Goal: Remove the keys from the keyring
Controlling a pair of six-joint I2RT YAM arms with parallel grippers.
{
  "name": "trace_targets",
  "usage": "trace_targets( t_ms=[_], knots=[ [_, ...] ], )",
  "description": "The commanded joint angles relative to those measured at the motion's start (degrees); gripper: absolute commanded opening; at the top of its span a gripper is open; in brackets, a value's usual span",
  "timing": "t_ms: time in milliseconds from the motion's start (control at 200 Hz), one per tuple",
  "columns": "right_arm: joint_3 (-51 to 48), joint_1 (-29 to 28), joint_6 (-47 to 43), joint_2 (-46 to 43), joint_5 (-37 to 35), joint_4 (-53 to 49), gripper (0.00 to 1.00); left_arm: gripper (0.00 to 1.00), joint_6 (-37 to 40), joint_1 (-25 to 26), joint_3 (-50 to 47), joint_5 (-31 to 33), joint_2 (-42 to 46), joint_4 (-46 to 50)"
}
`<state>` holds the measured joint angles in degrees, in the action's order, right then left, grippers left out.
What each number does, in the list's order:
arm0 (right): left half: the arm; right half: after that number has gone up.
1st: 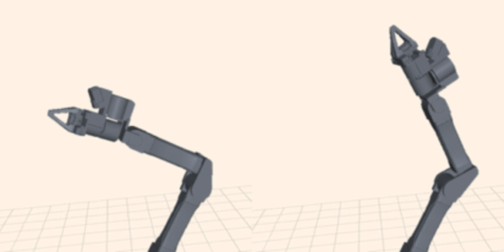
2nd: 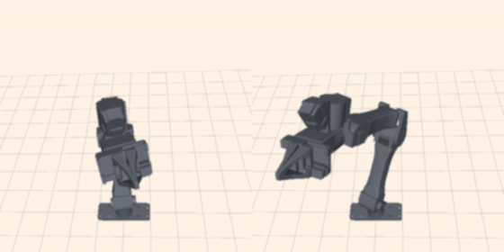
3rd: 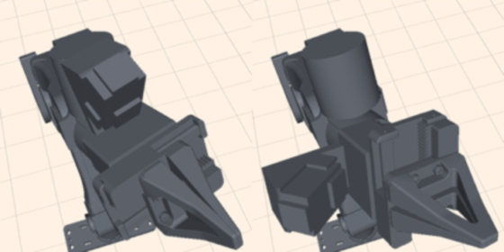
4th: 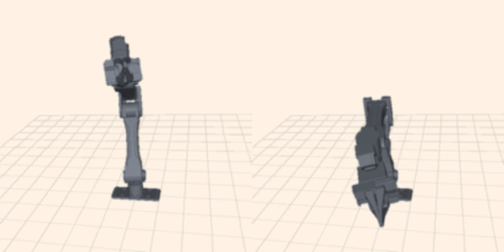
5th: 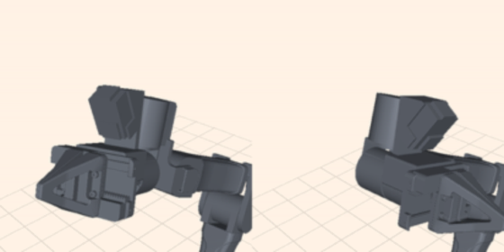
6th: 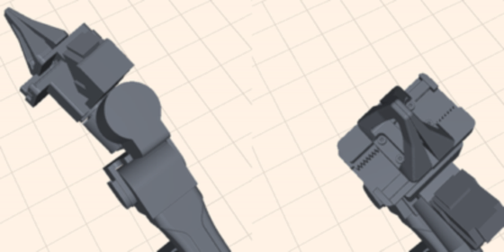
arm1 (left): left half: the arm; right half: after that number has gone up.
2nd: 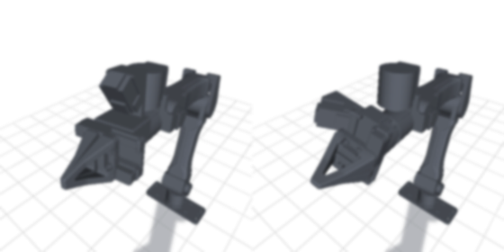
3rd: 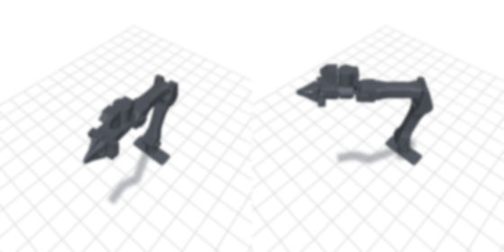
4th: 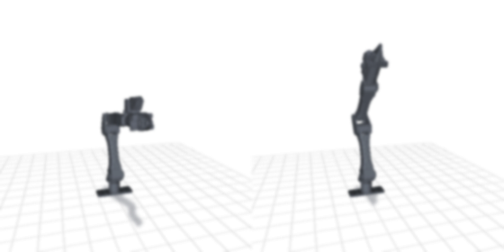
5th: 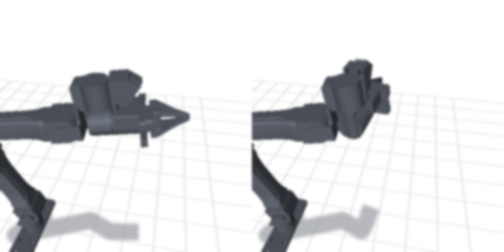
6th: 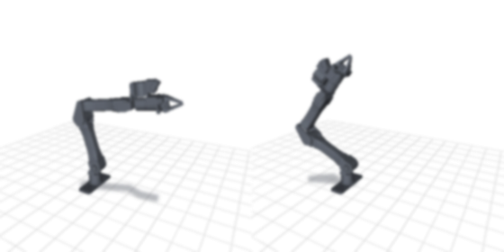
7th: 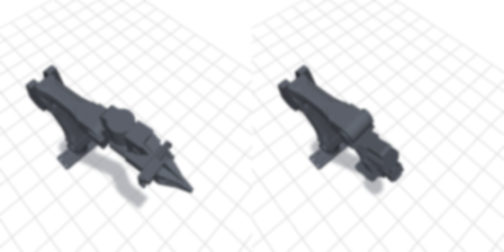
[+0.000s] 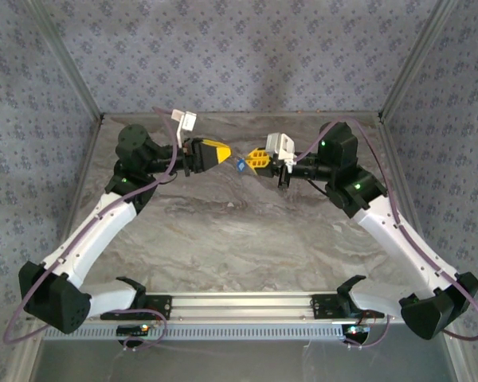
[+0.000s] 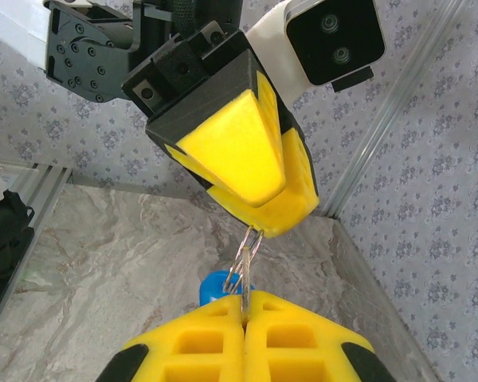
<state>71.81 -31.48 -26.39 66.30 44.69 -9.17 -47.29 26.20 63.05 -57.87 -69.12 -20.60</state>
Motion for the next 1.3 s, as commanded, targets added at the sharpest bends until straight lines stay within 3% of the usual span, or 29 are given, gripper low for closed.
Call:
trace_targets(
  t_ms=[0,345,955,1144,1294],
  knots=[
    [1.2,0.0,-0.5,-1.0,-0.2,-0.4,0.00,0.33,1.6,-0.3,0.2,0.6,1.9,0.8],
    [1.5,-0.1,-0.3,-0.9,-0.4,-0.9,0.00,0.47,2.9,0.0,1.6,-0.1,2.0,2.6],
    [1.5,-0.4,0.5,0.1,0.4,-0.7,0.00,0.55,6.4,4.2,5.2,-1.1,-0.9,6.2],
    [1.4,-0.4,0.5,0.1,0.2,-0.8,0.00,0.53,6.7,4.4,5.8,-1.1,-1.2,6.5],
    [1.5,-0.4,0.5,0.2,0.1,-0.7,0.00,0.44,6.9,4.4,5.6,-1.1,-1.0,6.6]
  ],
)
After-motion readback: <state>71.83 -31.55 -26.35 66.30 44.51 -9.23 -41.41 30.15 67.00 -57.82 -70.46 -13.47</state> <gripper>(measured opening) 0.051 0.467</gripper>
